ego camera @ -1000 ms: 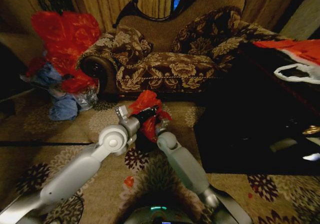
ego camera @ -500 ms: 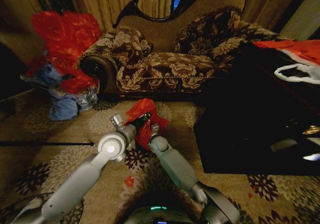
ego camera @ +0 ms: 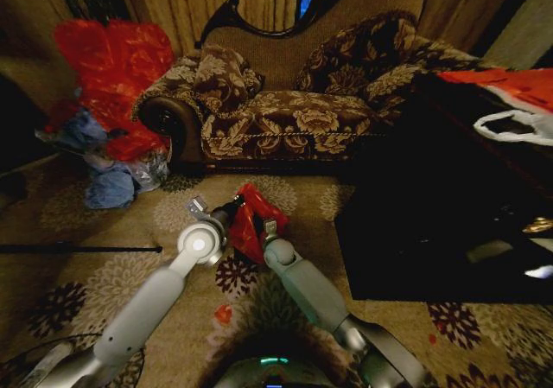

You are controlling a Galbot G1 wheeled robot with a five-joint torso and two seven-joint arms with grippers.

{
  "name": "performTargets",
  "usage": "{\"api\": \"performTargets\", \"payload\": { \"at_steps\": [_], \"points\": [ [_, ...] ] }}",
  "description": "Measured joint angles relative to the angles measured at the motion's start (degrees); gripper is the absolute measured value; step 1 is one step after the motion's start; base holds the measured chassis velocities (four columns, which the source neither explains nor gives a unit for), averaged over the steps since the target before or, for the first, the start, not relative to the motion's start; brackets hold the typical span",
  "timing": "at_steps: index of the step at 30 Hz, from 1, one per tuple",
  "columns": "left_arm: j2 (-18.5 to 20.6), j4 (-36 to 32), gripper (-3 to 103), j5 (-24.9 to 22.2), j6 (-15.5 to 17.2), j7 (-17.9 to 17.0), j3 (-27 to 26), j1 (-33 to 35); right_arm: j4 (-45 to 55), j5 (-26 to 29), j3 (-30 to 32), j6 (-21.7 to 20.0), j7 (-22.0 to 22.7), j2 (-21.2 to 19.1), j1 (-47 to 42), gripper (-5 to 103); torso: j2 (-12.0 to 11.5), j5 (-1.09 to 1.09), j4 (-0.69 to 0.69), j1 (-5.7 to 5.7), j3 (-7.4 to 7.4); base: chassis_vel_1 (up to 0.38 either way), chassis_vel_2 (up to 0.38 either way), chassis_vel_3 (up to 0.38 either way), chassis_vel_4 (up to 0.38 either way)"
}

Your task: Place a garbage bag over the trash bin.

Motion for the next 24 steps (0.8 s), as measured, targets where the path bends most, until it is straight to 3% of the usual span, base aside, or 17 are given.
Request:
{"api": "performTargets", "payload": {
  "at_steps": [10, 12, 13, 17, 21, 23, 24],
  "points": [
    [-0.01, -0.71, 0, -0.01, -0.09, -0.28, 0.09, -0.27, 7.16, 2.74, -1.72, -0.41, 1.90, -4.57, -2.82, 0, 0.00, 0.00, 0.00, 0.00, 0.00, 0.000, 0.000, 0.000, 0.000],
    [0.26, -0.59, 0, 0.03, -0.09, -0.24, -0.02, -0.36, 10.98, 3.22, -2.31, -0.79, 2.92, -7.18, -4.30, 2, 0.00, 0.02, 0.01, 0.00, 0.00, 0.000, 0.000, 0.000, 0.000],
    [0.20, -0.48, 0, 0.22, -0.07, -0.17, -0.02, -0.32, 13.04, 3.42, -2.53, -0.92, 3.41, -8.90, -5.06, 13, 0.00, 0.00, 0.00, 0.00, 0.00, 0.000, 0.000, 0.000, 0.000],
    [-0.12, -0.28, 0, 0.43, -0.03, -0.05, 0.03, -0.23, 16.33, 3.69, -2.87, -1.10, 4.09, -11.64, -6.02, 19, 0.00, 0.01, -0.01, 0.00, 0.00, 0.000, 0.000, 0.000, 0.000],
    [-1.27, 0.84, 0, 1.72, 0.01, 0.37, 0.37, 0.02, 25.50, 5.04, -3.08, -2.04, 5.56, -18.37, -8.86, 40, 0.00, 0.00, -0.01, 0.00, -0.01, 0.000, 0.000, 0.000, 0.000],
    [-1.48, 1.06, 0, 1.94, 0.01, 0.50, 0.44, 0.07, 27.26, 5.26, -3.04, -2.17, 5.64, -19.67, -9.74, 40, 0.00, 0.01, 0.00, 0.00, -0.01, 0.000, 0.000, 0.000, 0.000],
    [-1.65, 1.20, 0, 2.12, 0.03, 0.64, 0.48, 0.09, 28.89, 5.33, -2.83, -2.20, 5.65, -20.85, -10.71, 46, 0.00, 0.00, 0.00, 0.00, -0.01, 0.000, 0.000, 0.000, 0.000]
  ]
}}
